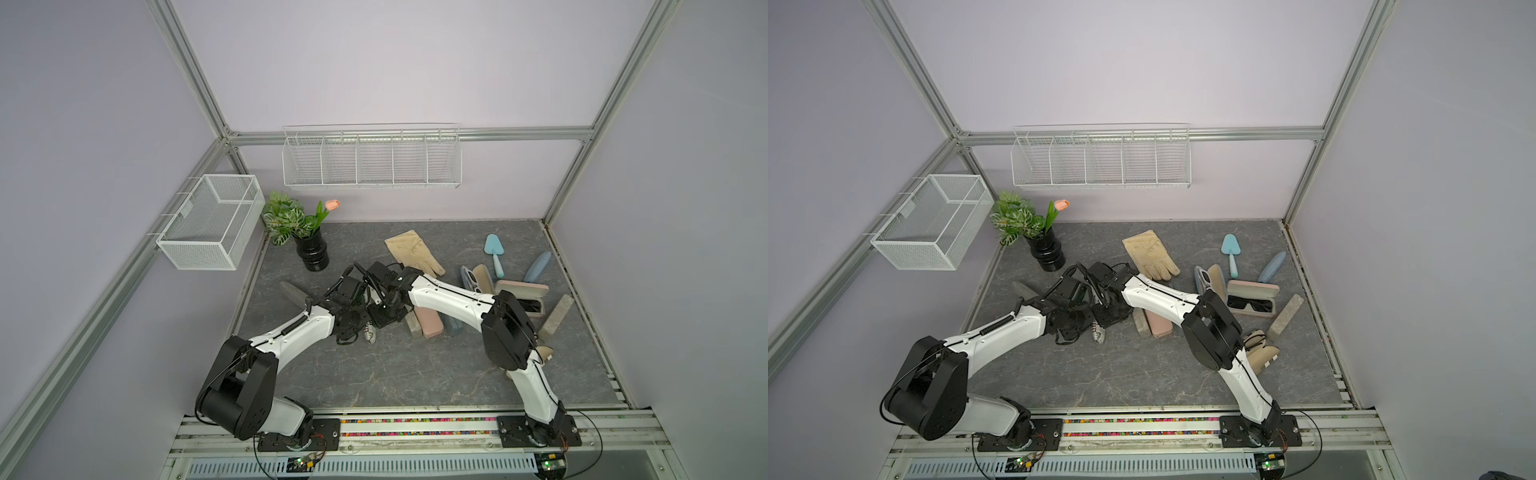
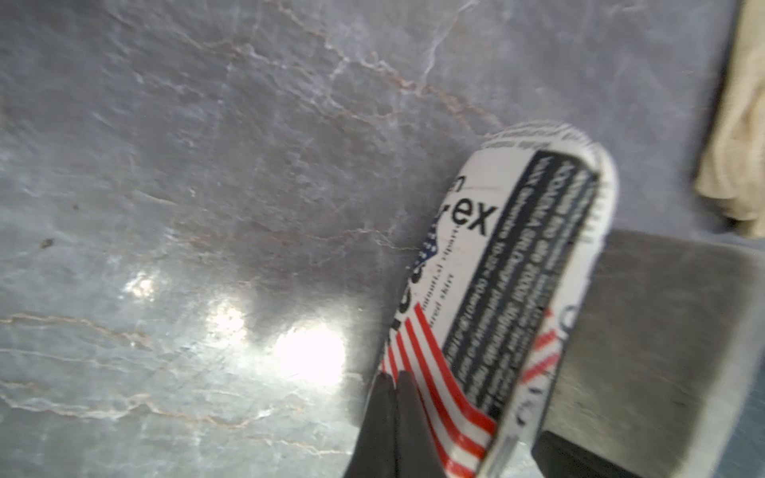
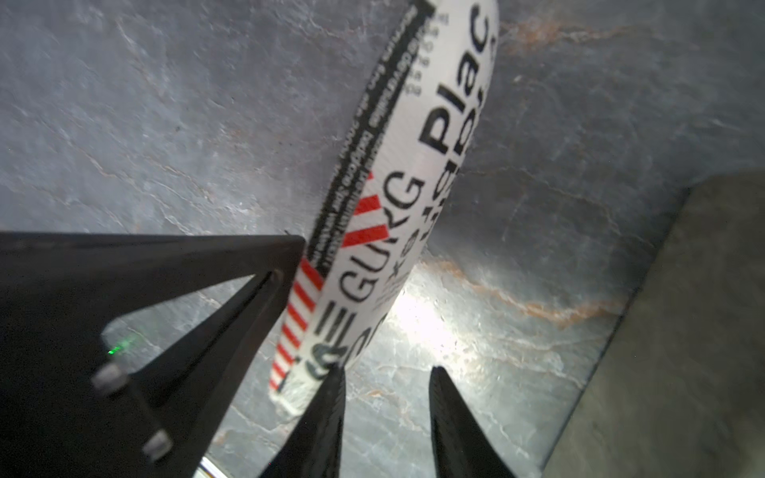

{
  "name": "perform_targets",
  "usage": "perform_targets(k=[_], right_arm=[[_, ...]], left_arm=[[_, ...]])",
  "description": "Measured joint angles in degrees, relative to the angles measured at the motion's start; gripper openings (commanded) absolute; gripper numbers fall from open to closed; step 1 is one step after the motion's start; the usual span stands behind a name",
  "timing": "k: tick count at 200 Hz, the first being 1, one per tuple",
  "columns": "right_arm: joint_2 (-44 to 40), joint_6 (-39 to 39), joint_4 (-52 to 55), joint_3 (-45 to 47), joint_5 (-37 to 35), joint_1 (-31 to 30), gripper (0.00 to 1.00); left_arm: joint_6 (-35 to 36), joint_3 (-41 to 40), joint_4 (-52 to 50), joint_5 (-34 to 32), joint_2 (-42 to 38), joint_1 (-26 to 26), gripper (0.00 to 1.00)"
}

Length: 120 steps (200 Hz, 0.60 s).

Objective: Close the glasses case
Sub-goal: Close the glasses case at the center of the board.

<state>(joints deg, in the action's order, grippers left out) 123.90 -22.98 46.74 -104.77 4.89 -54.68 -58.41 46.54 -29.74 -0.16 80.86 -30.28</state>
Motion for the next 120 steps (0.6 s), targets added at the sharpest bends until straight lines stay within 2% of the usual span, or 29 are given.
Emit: perform_targets(k=[19,39,91,99,120], right_arm=[[-3.10,-1.25,-1.29,1.77,-2.12,-0.39,0.42],[-6.40,-2.43,-2.03,3.98,-4.85,-0.57,0.46],[-18.21,-5.31,-2.03,12.55,-12.94,1.42,0.75],[-20.37,-5.31,-1.95,13.81,-13.77,2.12,0.80],[-25.64,-5.73,-1.86,16.81,-15.54,4.50,0.82]], left_arm=[[0.00,0.00,0.22,0.00,-3.10,-0.17,0.08],[0.22,0.00,0.28,-0.07,-6.23,-0.28,0.26],[2.40,-0.02,0.81,1.62,-10.99,-0.37,0.78],[2.40,-0.02,1.11,2.05,-10.73,-0.37,0.81],[3.61,0.04,1.79,3.67,-8.35,-0.37,0.83]])
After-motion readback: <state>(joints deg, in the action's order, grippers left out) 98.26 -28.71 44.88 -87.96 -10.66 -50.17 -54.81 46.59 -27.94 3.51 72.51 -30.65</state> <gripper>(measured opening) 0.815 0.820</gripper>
